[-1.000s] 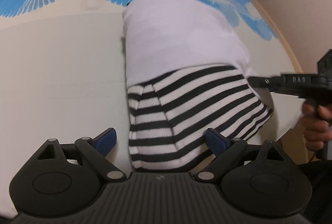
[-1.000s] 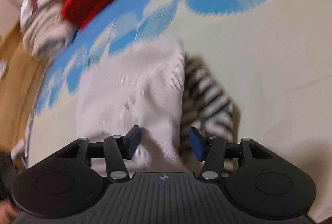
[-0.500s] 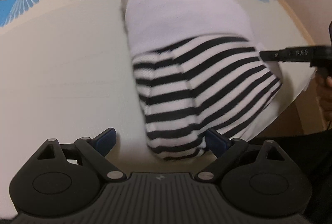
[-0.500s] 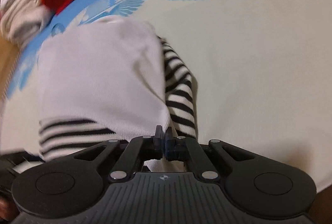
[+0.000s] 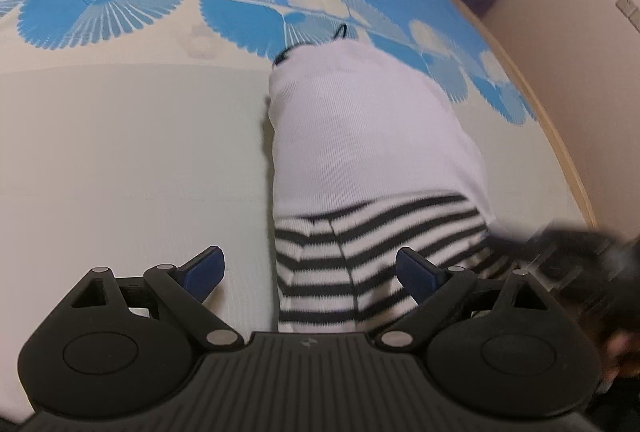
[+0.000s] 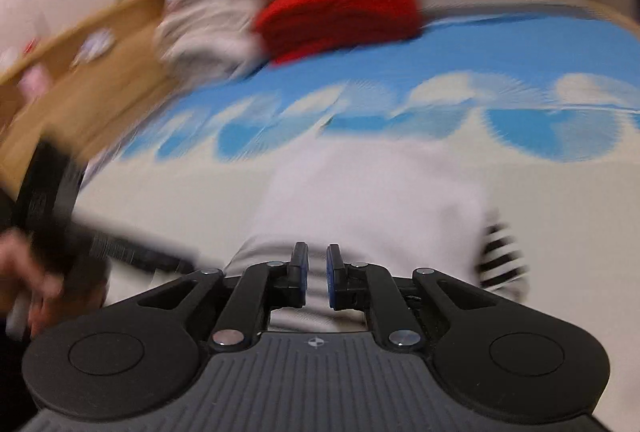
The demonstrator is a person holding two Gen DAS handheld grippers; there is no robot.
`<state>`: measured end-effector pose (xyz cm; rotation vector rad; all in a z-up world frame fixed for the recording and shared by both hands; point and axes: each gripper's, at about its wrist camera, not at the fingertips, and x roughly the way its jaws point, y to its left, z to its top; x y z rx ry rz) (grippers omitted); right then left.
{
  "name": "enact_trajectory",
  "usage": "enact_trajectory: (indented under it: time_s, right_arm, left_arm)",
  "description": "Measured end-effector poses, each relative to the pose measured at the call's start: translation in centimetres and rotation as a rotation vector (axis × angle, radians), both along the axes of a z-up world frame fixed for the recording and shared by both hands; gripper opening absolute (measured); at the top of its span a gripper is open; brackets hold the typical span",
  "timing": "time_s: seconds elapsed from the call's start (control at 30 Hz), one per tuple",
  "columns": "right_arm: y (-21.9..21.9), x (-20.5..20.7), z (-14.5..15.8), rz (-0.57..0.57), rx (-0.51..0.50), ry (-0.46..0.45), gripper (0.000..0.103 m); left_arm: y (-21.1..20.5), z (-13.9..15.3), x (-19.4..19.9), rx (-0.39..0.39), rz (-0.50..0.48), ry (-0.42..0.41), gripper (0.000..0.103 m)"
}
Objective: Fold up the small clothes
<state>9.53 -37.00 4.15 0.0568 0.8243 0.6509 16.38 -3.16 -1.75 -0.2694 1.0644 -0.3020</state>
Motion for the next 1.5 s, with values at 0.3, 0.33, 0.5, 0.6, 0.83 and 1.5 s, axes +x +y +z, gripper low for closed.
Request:
enact_trajectory:
  time_s: [0.3,0.33,0.5,0.6,0.83,1.5]
  right_arm:
    - [-1.1,1.0,-1.9,0.035,-0.129,0.164,0.007]
    - [-1.6,0.9,-1.4,0.011,-0.114,0.131,0.011]
    - [-5.5,2.8,-3.7,-0.224,-0.187,0.253,0.023]
    - [-6.5,2.9,-6.5,-0.228,-0.334,0.369,0.024]
    - [-11.5,3.6,-1.6,-0.478,0.128,0.242,0.067]
    - [-7.2,9.5,-6.9,-0.477,0.123,0.415,0.015]
  left_arm:
    - [0.6,0.4,1.0,-0.015,0.029,-0.012,0.095]
    - [0.7,0.5,1.2,-0.023,0.03,-0.013,0.095]
    - [1.4,-0.1,3.2,-0.113,0.056,0.036,0.095]
    - [1.7,-0.9,5.2,-0.158,0.074,0.078,0.095]
    - [2.2,-3.6,9.2,-0.279,0.123,0.152,0.096]
    - [-0.9,-4.1,11.7,-0.338,0.05,0.079,0.046]
